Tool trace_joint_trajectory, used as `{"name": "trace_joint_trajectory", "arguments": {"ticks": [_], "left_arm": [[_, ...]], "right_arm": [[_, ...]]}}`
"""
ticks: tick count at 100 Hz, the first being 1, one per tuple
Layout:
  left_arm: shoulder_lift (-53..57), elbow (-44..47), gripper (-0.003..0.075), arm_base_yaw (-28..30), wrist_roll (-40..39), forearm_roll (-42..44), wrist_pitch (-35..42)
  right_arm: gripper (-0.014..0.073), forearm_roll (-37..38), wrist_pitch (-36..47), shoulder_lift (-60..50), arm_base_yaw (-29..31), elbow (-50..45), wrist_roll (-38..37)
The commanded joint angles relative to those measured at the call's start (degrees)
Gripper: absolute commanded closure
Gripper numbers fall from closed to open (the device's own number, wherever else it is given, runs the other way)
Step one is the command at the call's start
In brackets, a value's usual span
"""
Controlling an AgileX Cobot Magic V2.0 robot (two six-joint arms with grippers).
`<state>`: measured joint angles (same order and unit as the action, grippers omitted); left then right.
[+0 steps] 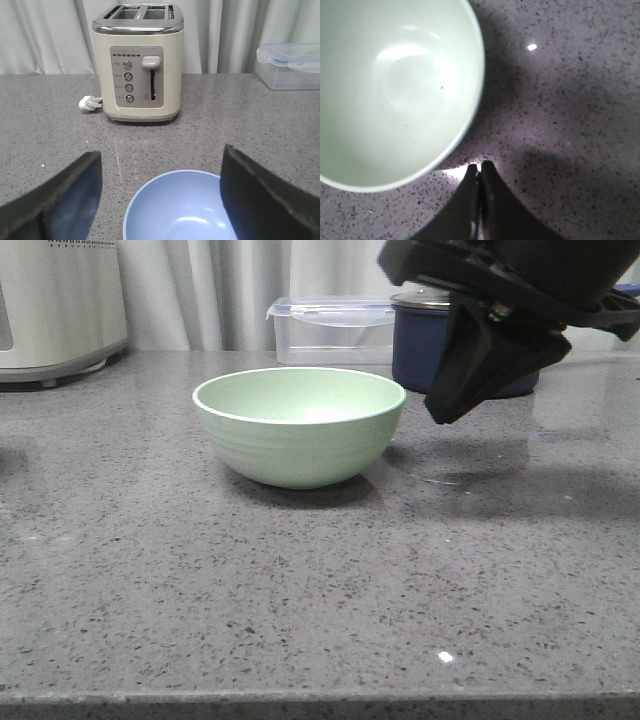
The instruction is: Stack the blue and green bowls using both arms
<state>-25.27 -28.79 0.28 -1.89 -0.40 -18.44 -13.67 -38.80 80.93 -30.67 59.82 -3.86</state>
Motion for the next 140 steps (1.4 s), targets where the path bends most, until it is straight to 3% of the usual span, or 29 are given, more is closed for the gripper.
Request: {"name": "trace_joint_trajectory", "arguments": {"ticks": [1,89,107,120,140], "left_arm": [[-0.74,-1.99,0.023,0.23,-0.07,-0.45,4.19],[-0.74,-2.1,0.023,0.23,-0.07,-0.45,4.26],[-5.03,-6.75,0.023,0.31,-0.29,-0.45,-4.44],[-11.69,-12.77,0.0241,1.94,-5.0,1.57,-11.88],[-22.45,-20.2,0.0247,3.96,-5.01,1.84,-20.24]], "right_arm": [[0.0674,-0.87,3.56,-0.51,-0.63,1.28,0.38],[0.0674,-3.23,5.59,2.71,-0.7,1.35,0.38],[0.0674,-3.23,5.71,2.71,-0.7,1.35,0.38],[0.0674,-3.23,5.71,2.71,-0.7,1.35,0.38],[0.0674,-3.23,5.78,2.71,-0.7,1.35,0.38]]}}
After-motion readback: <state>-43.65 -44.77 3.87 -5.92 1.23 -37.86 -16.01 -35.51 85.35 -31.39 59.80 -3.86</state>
